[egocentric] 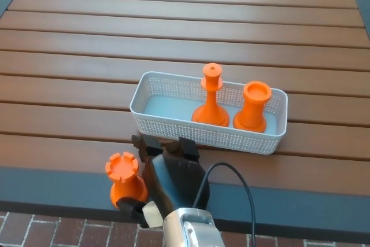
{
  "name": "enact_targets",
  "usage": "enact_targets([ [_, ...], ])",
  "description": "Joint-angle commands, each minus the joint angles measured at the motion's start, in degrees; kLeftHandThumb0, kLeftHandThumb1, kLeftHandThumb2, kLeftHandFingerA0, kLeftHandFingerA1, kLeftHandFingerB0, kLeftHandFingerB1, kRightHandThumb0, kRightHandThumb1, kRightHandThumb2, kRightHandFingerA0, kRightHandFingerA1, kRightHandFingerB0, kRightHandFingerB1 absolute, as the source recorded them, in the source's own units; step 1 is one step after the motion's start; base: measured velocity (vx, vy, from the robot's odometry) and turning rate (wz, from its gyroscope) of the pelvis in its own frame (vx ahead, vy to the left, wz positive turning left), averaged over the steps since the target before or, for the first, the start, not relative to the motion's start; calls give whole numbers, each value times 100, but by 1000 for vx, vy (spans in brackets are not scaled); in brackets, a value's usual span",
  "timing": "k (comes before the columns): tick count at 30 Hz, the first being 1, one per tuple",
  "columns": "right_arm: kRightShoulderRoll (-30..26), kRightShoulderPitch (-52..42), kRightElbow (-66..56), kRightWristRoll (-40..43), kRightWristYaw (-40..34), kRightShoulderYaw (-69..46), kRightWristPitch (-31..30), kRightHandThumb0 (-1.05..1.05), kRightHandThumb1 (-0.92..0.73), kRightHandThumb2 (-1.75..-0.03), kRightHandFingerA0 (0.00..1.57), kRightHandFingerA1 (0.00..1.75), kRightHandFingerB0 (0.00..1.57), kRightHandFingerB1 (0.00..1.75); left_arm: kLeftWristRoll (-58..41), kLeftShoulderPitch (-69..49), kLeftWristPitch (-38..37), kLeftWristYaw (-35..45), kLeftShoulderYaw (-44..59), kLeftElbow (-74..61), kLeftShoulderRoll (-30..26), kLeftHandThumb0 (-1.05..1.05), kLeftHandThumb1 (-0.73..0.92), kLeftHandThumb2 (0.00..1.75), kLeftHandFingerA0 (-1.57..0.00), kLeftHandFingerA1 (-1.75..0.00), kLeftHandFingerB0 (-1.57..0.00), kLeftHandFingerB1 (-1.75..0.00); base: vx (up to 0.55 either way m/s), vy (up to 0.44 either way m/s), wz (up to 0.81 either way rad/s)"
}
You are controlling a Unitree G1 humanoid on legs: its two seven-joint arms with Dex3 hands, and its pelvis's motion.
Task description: Using the right hand to place 3 different shape and weight chess pieces into a small container
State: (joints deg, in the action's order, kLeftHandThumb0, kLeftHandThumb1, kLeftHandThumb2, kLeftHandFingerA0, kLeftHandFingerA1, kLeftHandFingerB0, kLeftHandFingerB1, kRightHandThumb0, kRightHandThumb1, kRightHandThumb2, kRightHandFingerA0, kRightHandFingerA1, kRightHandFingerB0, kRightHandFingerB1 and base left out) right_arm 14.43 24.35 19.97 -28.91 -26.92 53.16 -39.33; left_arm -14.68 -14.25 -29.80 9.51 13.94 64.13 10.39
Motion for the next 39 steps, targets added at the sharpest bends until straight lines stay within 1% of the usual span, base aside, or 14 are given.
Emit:
enact_targets([
  [1, 1480, -615, 195, 483, -517, -245, 723, -58, -76, -63, 86, 124, 25, 54, 49, -161, -157, 79, 45, 79, 21, -6, 56, 112, -104, -154, -94, -123, 0, 0, 0],
  [9, 1751, -372, 302, 486, -482, -121, 650, -62, -83, -65, 95, 125, 27, 53, -184, -197, -94, 265, 245, 31, 137, -7, 53, 111, -104, -153, -96, -121, 0, 0, 0],
  [10, 1794, -341, 397, 504, -533, -145, 713, -63, -82, -65, 97, 127, 28, 54, -148, -208, -143, 289, 232, 58, 142, -6, 53, 114, -121, -126, -100, -107, 0, 0, 0],
  [11, 1804, -332, 424, 509, -550, -150, 733, -63, -82, -65, 97, 127, 28, 54, -130, -213, -151, 286, 226, 62, 143, -6, 53, 114, -121, -126, -100, -107, 0, 0, 0],
  [12, 1830, -301, 475, 527, -558, -166, 750, -63, -82, -64, 95, 131, 29, 55, -106, -201, -142, 280, 226, 81, 127, -7, 52, 112, -107, -149, -97, -119, 0, 0, 0],
  [18, 1937, -218, 668, 566, -599, -189, 801, -67, -81, -68, 83, 150, 25, 62, -35, -214, -185, 204, 219, 77, 130, -10, 49, 117, -109, -148, -101, -121, 0, 0, 0],
  [24, 2121, -153, 951, 597, -805, -326, 795, -65, -90, -68, 94, 133, 25, 64, 45, -264, -178, 14, 201, 83, 161, -9, 56, 108, -107, -152, -97, -124, 0, 0, 0],
  [25, 2167, -146, 1000, 621, -874, -410, 784, -63, -91, -68, 95, 132, 26, 63, 32, -268, -153, -2, 210, 84, 182, -7, 53, 113, -124, -127, -101, -108, 0, 0, 0],
  [28, 2256, -123, 1143, 677, -1043, -587, 861, -61, -90, -68, 95, 137, 28, 64, 54, -275, -129, -64, 202, 87, 197, -8, 55, 106, -107, -149, -96, -119, 0, 0, 0],
  [29, 2285, -103, 1242, 694, -1173, -677, 965, -57, -88, -68, 97, 138, 28, 65, 94, -292, -198, -84, 178, 94, 208, -6, 54, 115, -123, -127, -101, -108, 0, 0, 0],
  [30, 2298, -93, 1291, 700, -1244, -723, 1019, -57, -88, -68, 97, 138, 28, 65, 114, -303, -249, -87, 165, 100, 218, -6, 54, 115, -123, -127, -101, -108, 0, 0, 0],
  [31, 2359, -49, 1400, 729, -1363, -829, 1121, -55, -85, -69, 95, 150, 27, 70, 168, -315, -310, -134, 136, 116, 219, -8, 53, 110, -104, -153, -97, -122, 0, 0, 0],
  [37, 2606, 189, 1687, 855, -1502, -1101, 1444, -43, -87, -76, 95, 150, 32, 78, 358, -313, -388, -441, 27, 144, 220, -9, 50, 114, -100, -155, -100, -126, 0, 0, 0],
  [39, 2604, 219, 1725, 833, -1557, -1099, 1560, -40, -85, -78, 94, 172, 40, 90, 342, -299, -392, -378, 22, 144, 215, -8, 50, 114, -99, -156, -100, -127, 0, 0, 0],
])
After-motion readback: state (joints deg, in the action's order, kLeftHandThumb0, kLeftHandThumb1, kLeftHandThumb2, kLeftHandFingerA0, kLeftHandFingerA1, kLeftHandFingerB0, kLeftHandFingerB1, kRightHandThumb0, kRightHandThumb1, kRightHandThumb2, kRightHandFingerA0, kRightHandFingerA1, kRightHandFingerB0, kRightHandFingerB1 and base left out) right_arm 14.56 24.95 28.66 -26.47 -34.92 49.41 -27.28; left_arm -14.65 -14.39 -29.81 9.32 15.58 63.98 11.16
